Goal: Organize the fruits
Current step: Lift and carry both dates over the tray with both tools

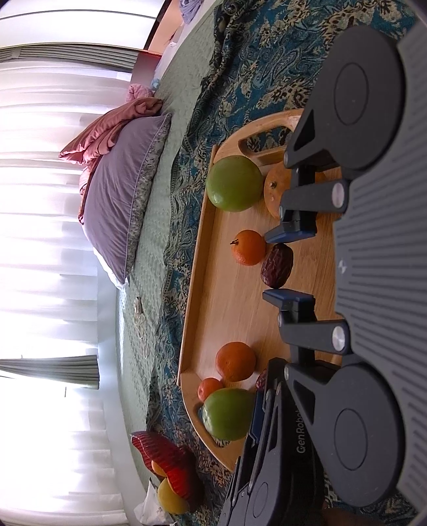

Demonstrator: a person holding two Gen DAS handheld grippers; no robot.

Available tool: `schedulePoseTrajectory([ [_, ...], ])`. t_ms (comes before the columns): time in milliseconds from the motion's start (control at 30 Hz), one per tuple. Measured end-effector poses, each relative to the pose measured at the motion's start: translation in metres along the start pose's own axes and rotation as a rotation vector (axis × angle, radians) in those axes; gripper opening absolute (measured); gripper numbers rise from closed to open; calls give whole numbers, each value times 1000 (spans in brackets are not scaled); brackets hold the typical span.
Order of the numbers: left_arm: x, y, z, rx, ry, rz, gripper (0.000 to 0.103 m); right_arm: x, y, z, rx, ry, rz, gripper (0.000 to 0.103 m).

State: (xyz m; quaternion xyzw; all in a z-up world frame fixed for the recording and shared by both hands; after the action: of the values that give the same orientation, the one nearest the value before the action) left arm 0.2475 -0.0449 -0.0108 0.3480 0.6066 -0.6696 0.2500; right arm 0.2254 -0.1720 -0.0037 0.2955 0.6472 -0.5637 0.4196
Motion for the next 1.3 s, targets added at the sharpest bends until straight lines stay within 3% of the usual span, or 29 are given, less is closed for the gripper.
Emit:
schedulePoseTrajectory([
  [1300,-6,15,1,-20,-20,13,28,7,26,6,-3,57,-53,35],
])
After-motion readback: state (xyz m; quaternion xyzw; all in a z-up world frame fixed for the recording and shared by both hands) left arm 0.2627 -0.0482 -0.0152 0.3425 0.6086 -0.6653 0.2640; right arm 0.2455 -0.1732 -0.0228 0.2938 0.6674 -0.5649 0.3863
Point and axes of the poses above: each gripper's, at about its wrist camera, not at the fingertips, and y roughly the way its jaws point, z to its right, x to its underside, the point moved 5 cm from there along y, roughly the way its jaws point, and after that the axes turned 5 degrees about -x, right-handed, at the moved point
